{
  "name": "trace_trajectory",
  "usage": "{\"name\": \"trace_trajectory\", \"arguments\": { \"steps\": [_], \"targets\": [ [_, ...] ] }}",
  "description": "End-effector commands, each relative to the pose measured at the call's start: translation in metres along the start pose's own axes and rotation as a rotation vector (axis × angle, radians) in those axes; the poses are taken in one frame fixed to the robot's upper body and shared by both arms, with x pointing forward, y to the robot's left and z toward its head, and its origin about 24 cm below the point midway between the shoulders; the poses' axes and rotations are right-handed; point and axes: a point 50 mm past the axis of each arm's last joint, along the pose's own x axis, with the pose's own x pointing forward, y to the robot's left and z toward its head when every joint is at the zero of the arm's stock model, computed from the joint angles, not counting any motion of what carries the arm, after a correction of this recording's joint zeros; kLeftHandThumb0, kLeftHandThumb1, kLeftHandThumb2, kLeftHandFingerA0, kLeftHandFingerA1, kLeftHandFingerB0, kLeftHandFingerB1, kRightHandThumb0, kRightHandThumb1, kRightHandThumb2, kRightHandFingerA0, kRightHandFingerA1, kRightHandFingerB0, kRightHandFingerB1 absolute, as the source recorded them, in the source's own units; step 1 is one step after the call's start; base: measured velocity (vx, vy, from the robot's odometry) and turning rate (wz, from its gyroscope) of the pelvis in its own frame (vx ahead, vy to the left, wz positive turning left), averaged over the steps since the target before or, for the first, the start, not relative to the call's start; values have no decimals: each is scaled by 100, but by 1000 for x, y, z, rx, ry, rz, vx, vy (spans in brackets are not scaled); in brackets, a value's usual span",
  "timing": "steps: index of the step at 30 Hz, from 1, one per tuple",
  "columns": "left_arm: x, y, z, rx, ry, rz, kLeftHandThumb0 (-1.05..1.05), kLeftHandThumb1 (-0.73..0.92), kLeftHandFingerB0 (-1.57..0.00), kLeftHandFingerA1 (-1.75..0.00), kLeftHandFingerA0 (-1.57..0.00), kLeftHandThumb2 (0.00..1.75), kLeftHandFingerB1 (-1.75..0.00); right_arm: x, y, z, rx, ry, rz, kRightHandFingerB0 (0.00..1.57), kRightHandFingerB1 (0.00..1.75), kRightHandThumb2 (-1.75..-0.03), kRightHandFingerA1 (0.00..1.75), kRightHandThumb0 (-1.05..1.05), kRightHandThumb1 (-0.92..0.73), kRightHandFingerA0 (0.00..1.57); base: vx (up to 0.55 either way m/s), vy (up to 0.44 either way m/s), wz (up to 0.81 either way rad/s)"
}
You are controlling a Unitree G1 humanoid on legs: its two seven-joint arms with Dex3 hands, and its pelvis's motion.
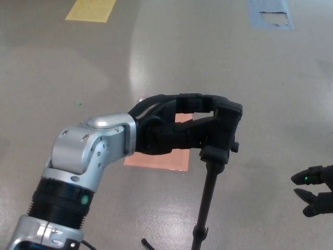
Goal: The robot uses its left hand to grab the top of a phone stand kept on the floor and rotates it anti-clockwise
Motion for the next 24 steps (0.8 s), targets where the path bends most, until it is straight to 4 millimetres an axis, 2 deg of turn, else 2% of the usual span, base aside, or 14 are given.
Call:
{"name": "trace_trajectory", "arguments": {
  "steps": [1, 10, 11, 12, 13, 14, 15, 16, 17, 18, 19, 20, 21, 24],
  "targets": [
    [-6, -1, 2, -26, -8, -82, -63, 39, 0, -15, -1, 76, -14, -1, -3, -3, 1, 17, -6, 27, 31, -65, 51, -54, -82, 62, 0, 0, 0],
    [-12, 1, 0, 10, -29, -83, -74, 45, 0, -8, 0, 81, -10, -1, -1, -4, -14, 24, 1, 31, 31, -65, 50, -54, -83, 63, 0, 0, 0],
    [-12, 2, 0, 13, -32, -83, -75, 46, 0, -9, -1, 81, -9, -1, -1, -4, -8, 27, 1, 26, 46, -97, 60, -59, -69, 56, 0, 0, 0],
    [-12, 2, 0, 14, -34, -84, -75, 46, 0, -9, -1, 81, -9, -1, -1, -4, -4, 29, 1, 26, 46, -97, 60, -59, -69, 56, 0, 0, 0],
    [-13, 3, 0, 14, -36, -83, -75, 46, 0, -8, -1, 82, -9, 0, 0, -4, -13, 30, -2, 34, 32, -66, 47, -54, -84, 64, 0, 0, 0],
    [-13, 3, 0, 15, -36, -82, -75, 46, 0, -9, -1, 81, -9, 0, 0, -5, -16, 30, -1, 27, 47, -98, 60, -58, -69, 55, 0, 0, 0],
    [-14, 4, 0, 16, -36, -81, -75, 46, 0, -9, -1, 81, -9, 0, 1, -5, -18, 30, 2, 27, 47, -98, 60, -58, -69, 55, 0, 0, 0],
    [-15, 7, -1, 8, -35, -66, -75, 47, 0, -15, -6, 81, -9, 0, 2, -6, -38, 32, 3, 33, 32, -66, 47, -55, -85, 64, 0, 0, 0],
    [-16, 7, -1, 6, -35, -62, -75, 47, 0, -15, -6, 81, -9, 0, 2, -6, -44, 33, 4, 33, 32, -66, 47, -55, -85, 64, 0, 0, 0],
    [-17, 12, -3, -7, -37, -29, -73, 45, 0, -21, -8, 81, -12, 0, 4, -9, -40, 39, 3, 27, 46, -97, 61, -60, -71, 60, 0, 0, 0],
    [-18, 13, -4, -10, -38, -21, -73, 45, 0, -21, -8, 81, -12, 0, 4, -9, -38, 41, 2, 27, 46, -97, 61, -60, -71, 60, 0, 0, 0],
    [-19, 15, -5, -12, -41, -7, -72, 45, 0, -20, -7, 81, -12, 0, 5, -11, -34, 43, 4, 33, 32, -66, 49, -56, -85, 66, 0, 0, 0],
    [-22, 20, -6, -9, -43, 13, -78, 48, 0, -14, -6, 83, -7, 0, 6, -13, -30, 47, 7, 32, 32, -66, 49, -54, -84, 66, 0, 0, 0],
    [-27, 28, -8, -1, -43, 42, -79, 49, 0, -12, -6, 83, -5, 0, 9, -17, -24, 56, 14, 32, 32, -66, 49, -55, -84, 66, 0, 0, 0]
  ]
}}
